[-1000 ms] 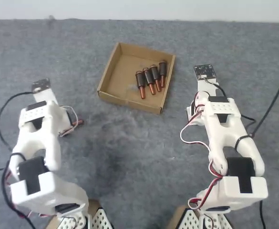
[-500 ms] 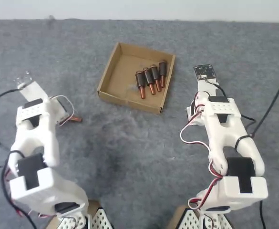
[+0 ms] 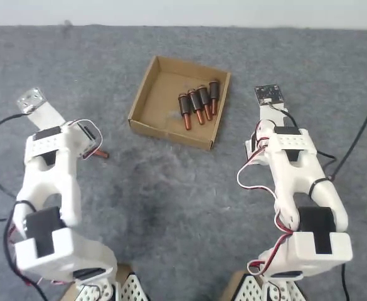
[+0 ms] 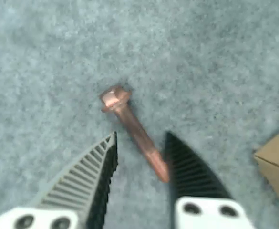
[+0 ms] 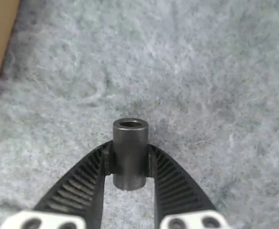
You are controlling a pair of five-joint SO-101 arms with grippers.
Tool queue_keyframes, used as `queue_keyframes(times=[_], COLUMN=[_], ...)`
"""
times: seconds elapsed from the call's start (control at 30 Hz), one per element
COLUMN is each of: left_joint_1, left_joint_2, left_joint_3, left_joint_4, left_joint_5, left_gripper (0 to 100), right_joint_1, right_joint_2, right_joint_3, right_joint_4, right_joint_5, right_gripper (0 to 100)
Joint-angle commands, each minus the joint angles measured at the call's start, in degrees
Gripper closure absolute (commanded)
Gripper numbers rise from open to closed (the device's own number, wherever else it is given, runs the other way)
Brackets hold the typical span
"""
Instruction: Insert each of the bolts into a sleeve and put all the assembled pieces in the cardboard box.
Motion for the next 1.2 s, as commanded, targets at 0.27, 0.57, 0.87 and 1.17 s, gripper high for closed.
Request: queue_keyframes(times=[0.27, 0.57, 0.87, 1.17], left_joint_1=[-2.46, -2.20, -1.76, 5.36], left_joint_2=[9.76, 19.60, 19.52, 11.78], left_joint_3=[-11.74, -24.57, -24.48, -15.60], left_joint_4=[7.12, 16.44, 16.62, 15.21], left_joint_5=[3.69, 4.66, 1.05, -16.53], left_gripper=[77, 83, 99, 99], right_joint_1=[-0.66, -0.66, -0.66, -1.19], right_joint_2=[-1.54, -1.54, -1.54, -1.45], right_joint_3=[-0.62, -0.53, -0.53, -0.53], right_joint_4=[-1.19, -1.63, -1.71, -1.71], right_joint_5=[2.37, 2.37, 2.37, 2.46], right_gripper=[99.2, 99.2, 99.2, 99.2])
